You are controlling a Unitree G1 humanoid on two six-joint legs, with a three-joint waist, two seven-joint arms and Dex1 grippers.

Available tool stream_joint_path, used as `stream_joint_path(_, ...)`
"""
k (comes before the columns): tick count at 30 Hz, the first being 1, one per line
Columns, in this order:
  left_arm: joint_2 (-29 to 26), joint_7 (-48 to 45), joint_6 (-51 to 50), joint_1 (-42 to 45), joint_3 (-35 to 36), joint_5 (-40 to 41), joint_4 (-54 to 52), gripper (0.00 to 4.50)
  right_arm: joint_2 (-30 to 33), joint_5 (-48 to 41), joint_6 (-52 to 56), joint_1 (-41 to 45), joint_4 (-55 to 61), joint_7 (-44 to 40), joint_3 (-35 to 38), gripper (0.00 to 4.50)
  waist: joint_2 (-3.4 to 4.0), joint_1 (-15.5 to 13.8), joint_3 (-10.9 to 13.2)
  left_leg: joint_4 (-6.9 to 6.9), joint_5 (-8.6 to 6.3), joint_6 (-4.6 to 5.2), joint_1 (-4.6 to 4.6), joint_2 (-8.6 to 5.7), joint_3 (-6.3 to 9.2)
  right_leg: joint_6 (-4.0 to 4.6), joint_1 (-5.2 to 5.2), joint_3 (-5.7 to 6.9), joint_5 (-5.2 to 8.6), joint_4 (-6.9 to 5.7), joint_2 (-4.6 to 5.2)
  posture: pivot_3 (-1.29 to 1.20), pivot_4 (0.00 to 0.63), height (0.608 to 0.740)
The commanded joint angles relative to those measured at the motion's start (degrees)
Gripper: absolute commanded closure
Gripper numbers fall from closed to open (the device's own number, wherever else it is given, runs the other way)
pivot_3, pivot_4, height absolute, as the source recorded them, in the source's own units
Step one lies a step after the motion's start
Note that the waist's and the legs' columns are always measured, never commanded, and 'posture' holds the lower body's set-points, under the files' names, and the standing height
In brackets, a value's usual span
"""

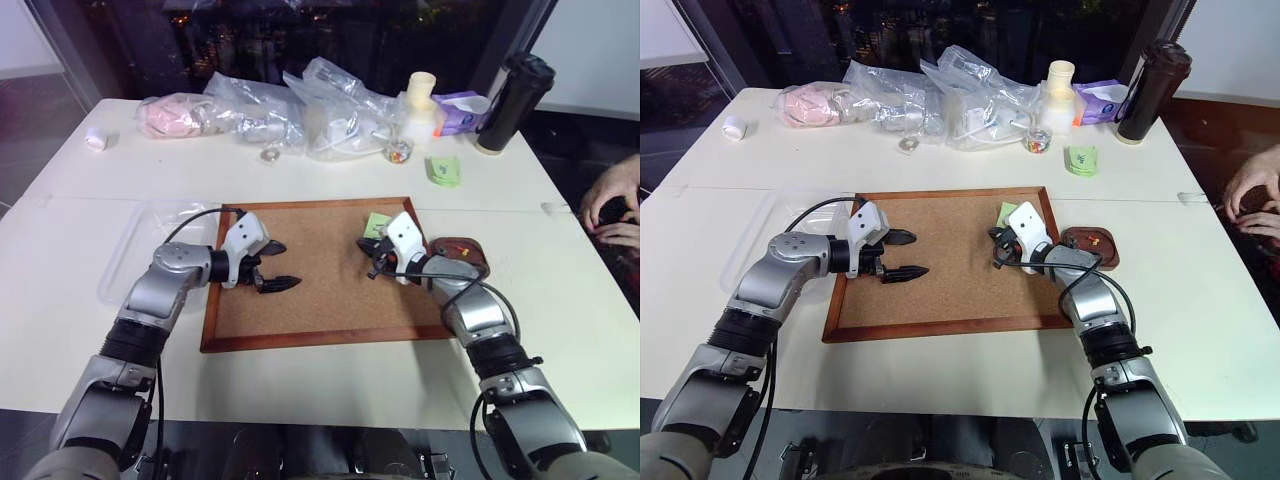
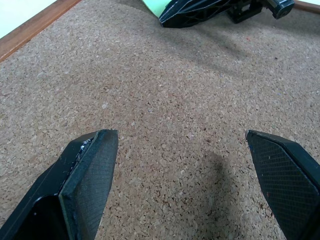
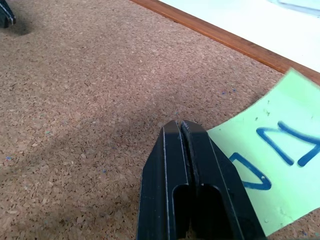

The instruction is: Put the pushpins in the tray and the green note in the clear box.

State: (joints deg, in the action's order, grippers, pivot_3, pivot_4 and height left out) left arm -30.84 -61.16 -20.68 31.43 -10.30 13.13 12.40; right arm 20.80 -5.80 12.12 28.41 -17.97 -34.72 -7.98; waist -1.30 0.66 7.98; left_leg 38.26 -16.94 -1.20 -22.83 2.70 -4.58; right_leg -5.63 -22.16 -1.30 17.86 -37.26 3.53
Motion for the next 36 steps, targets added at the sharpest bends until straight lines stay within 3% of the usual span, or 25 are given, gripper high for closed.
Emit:
stream_joint_path(1, 0.2, -0.03, 0.59, 1.39, 1.32, 0.48, -0.65, 0.0, 0.2, 0.72, 0.25, -1.87, 0.59, 1.99, 1.79, 4.46, 0.0, -0.05, 0.0, 0.0, 0.0, 0.0, 0.0, 0.0, 0.0, 0.0, 0.0, 0.0, 0.0, 0.0, 0.0, 0.0, 0.15, 0.74)
stream_joint_path(5, 0.33, -0.09, 0.44, 1.35, 1.08, 0.43, -0.7, 0.0, 0.25, -1.73, -0.64, -3.83, 6.26, 1.9, 3.97, 4.46, 0.0, -0.02, 0.0, 0.0, 0.01, -0.02, -0.04, -0.01, 0.0, 0.0, -0.04, 0.0, 0.0, 0.0, 0.02, 0.0, 0.15, 0.74)
stream_joint_path(8, 0.39, -0.2, 0.1, 1.01, 0.84, 0.41, -0.97, 0.0, 0.33, -3.38, -0.82, -6.26, 11.53, 0.96, 5.1, 3.67, 0.02, 0.08, 0.01, -0.01, 0.02, -0.03, -0.08, 0.0, 0.0, 0.0, -0.09, 0.0, 0.0, 0.01, 0.0, 0.0, 0.15, 0.74)
stream_joint_path(15, 0.4, -0.43, -0.44, 0.41, 0.55, 0.3, -1.4, 0.0, 1.13, -5.56, 3.7, -11.25, 22.25, 0.85, 6.09, 0.06, 0.03, 0.18, 0.02, -0.02, -0.03, 0.04, -0.11, 0.02, -0.01, 0.0, -0.15, -0.01, 0.0, 0.01, -0.06, 0.0, 0.15, 0.74)
stream_joint_path(21, 0.68, -0.52, -0.7, 0.4, 0.36, 0.36, -1.46, 0.0, 2.28, -2.06, 2.2, -10.61, 17.64, 2.08, 5.63, 0.02, 0.03, 0.09, 0.02, -0.02, -0.05, 0.09, -0.11, -0.03, -0.02, 0.0, -0.15, -0.01, 0.0, 0.01, -0.04, 0.0, 0.15, 0.74)
stream_joint_path(30, 0.92, -0.73, -1.05, 0.83, 0.33, 0.24, -1.27, 0.0, 1.09, -0.52, -4.92, -2.85, -0.11, 2.19, 6.05, 0.02, 0.03, 0.26, 0.02, -0.01, 0.05, -0.08, -0.09, -0.04, -0.04, -0.01, -0.15, -0.02, 0.0, 0.01, -0.08, 0.0, 0.15, 0.74)
stream_joint_path(33, 0.9, -0.62, -1.52, 0.58, 0.41, 0.3, -1.72, 0.0, 0.45, -0.7, -6.04, 2.23, -10.91, 1.72, 6.78, 0.02, 0.02, 0.39, 0.02, -0.01, 0.08, -0.14, 0.0, -0.04, -0.09, -0.01, -0.09, -0.04, -0.01, -0.01, -0.08, 0.0, 0.15, 0.74)
stream_joint_path(36, 0.74, -0.54, -1.88, 0.02, 0.58, 0.38, -2.32, 0.0, 0.51, -0.83, -6.3, 3.23, -15.48, -1.21, 5.86, 0.8, 0.02, 0.22, 0.01, -0.02, 0.08, -0.14, 0.11, -0.02, -0.09, -0.01, 0.03, -0.04, -0.01, -0.01, -0.08, 0.0, 0.15, 0.74)
